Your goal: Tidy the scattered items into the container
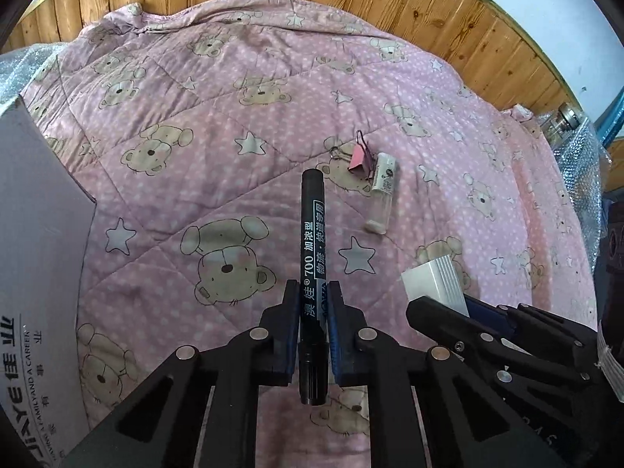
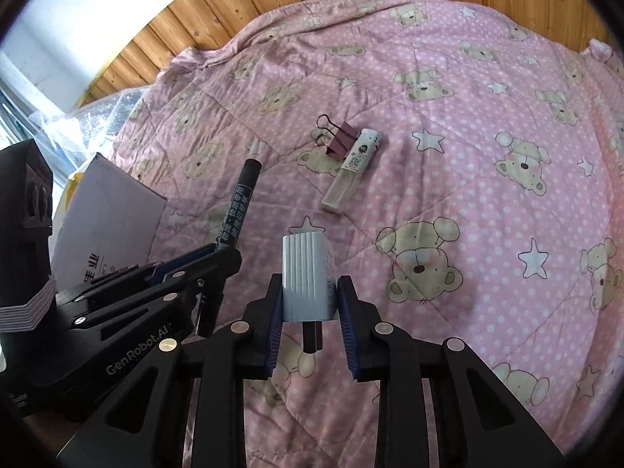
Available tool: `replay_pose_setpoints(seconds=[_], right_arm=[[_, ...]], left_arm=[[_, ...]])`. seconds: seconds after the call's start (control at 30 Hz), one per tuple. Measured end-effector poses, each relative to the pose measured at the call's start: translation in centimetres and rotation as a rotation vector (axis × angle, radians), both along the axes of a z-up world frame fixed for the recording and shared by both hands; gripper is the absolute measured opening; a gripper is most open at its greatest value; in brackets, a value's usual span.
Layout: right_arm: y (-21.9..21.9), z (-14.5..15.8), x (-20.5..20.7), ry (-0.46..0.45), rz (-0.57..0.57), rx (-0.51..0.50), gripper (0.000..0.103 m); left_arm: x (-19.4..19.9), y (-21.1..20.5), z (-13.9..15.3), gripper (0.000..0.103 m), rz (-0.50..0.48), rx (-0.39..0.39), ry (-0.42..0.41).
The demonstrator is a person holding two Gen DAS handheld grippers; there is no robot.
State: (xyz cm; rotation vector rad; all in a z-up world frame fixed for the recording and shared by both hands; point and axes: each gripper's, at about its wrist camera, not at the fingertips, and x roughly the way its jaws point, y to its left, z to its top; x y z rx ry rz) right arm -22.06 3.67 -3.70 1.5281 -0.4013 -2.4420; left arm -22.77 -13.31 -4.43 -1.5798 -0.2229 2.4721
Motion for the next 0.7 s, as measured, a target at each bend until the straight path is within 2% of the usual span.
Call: replay_pose_setpoints(seconds=[0.3,0.7], right_arm=[[-2.3,3.2,3.1,0.051,0.028,0.016,0.028],[-3.9,5.2,8.7,0.088,0.031,0.031,0.028]], left_arm=[[3.7,-1.7,3.9,0.014,0.025,0.044,0.042],[9.8,-2.6,7.6,0.014,0.010,0.079,0.112]])
